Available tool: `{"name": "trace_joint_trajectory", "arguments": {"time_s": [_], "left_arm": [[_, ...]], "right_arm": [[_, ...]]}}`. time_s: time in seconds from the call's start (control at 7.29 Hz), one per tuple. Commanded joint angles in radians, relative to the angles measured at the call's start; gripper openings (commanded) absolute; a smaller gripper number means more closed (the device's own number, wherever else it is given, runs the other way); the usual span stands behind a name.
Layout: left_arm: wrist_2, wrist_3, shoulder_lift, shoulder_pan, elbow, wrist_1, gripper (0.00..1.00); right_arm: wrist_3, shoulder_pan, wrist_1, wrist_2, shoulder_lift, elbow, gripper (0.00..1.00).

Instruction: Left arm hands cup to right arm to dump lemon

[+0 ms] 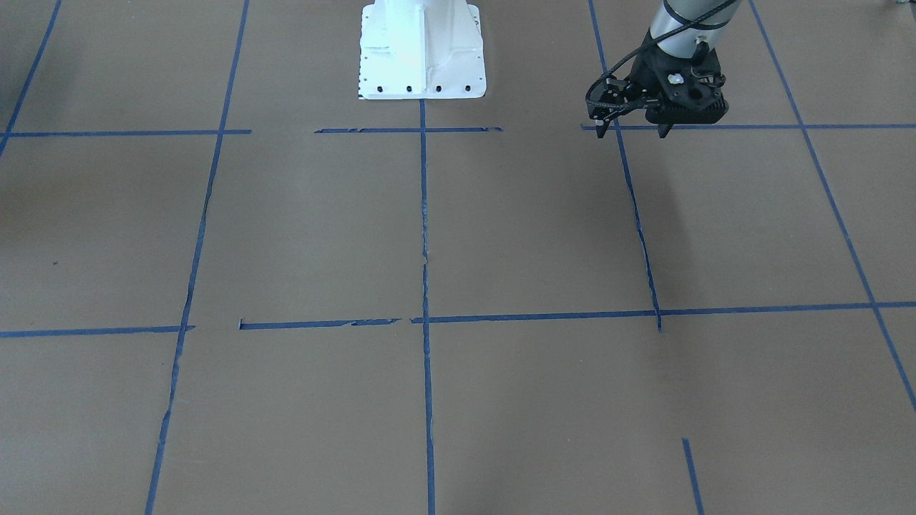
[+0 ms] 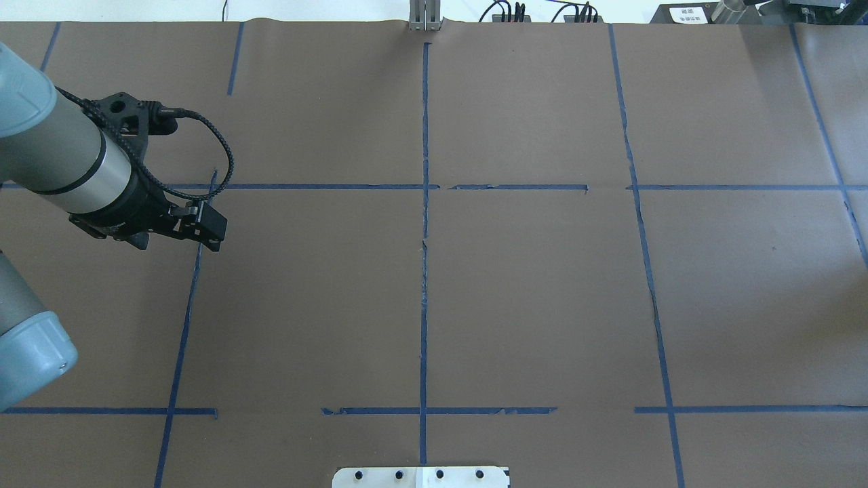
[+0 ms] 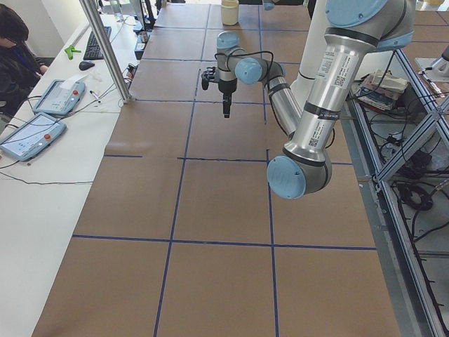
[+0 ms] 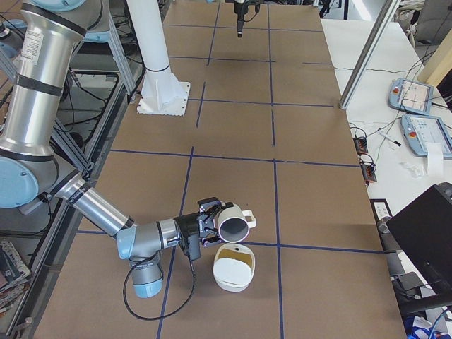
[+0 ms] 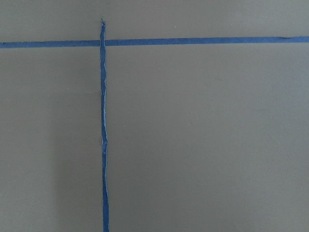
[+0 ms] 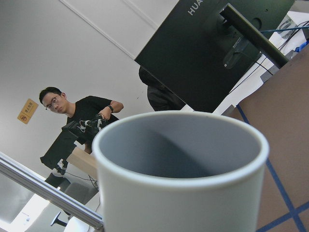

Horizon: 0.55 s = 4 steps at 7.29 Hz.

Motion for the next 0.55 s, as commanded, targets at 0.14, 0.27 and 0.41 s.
{"name": "trace_joint_trajectory", "arguments": {"time_s": [0.14, 0.27, 0.41], "left_arm": [[0.0, -0.009, 0.002, 0.0, -0.006, 0.0, 1.0], [0.0, -0.011, 0.002, 0.0, -0.008, 0.0, 1.0], [0.0, -0.011, 0.002, 0.0, -0.006, 0.0, 1.0]], "right_arm": [[-0.551, 0.001, -0.127, 0.024, -0.031, 0.007, 0.0], [-0.617, 0.022, -0.149, 0.09, -0.028, 0.027, 0.0], [-0.622, 0.063, -0.269, 0.151, -0.037, 0.147, 0.0]]}}
